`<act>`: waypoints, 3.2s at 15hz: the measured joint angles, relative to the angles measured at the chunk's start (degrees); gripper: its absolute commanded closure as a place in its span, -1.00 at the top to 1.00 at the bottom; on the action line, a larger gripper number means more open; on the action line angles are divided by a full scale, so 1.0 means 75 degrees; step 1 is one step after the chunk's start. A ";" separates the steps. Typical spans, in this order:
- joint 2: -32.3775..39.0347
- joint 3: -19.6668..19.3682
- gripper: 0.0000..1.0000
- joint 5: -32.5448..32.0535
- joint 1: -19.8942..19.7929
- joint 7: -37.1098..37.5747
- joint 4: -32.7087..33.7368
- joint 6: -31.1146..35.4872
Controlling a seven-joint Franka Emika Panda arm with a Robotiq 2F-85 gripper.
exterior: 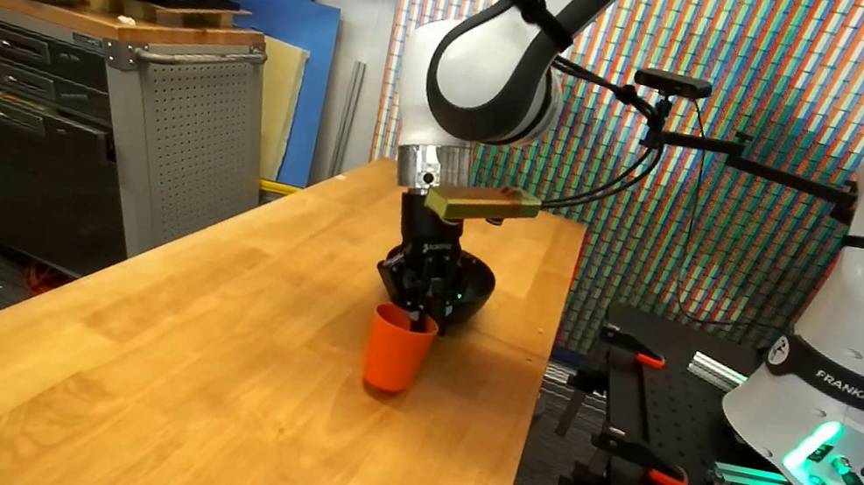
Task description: Place the orange cup inside the black bowl
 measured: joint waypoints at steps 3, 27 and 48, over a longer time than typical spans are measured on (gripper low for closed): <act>-0.0095 0.0013 -1.00 0.0447 -0.0005 -0.0100 0.0019 0.0008; -0.2348 -0.0944 -0.97 -0.1183 -0.1041 0.2346 -0.1913 0.0994; -0.4741 -0.0031 0.99 -0.2025 -0.0227 0.0995 -0.1388 -0.1279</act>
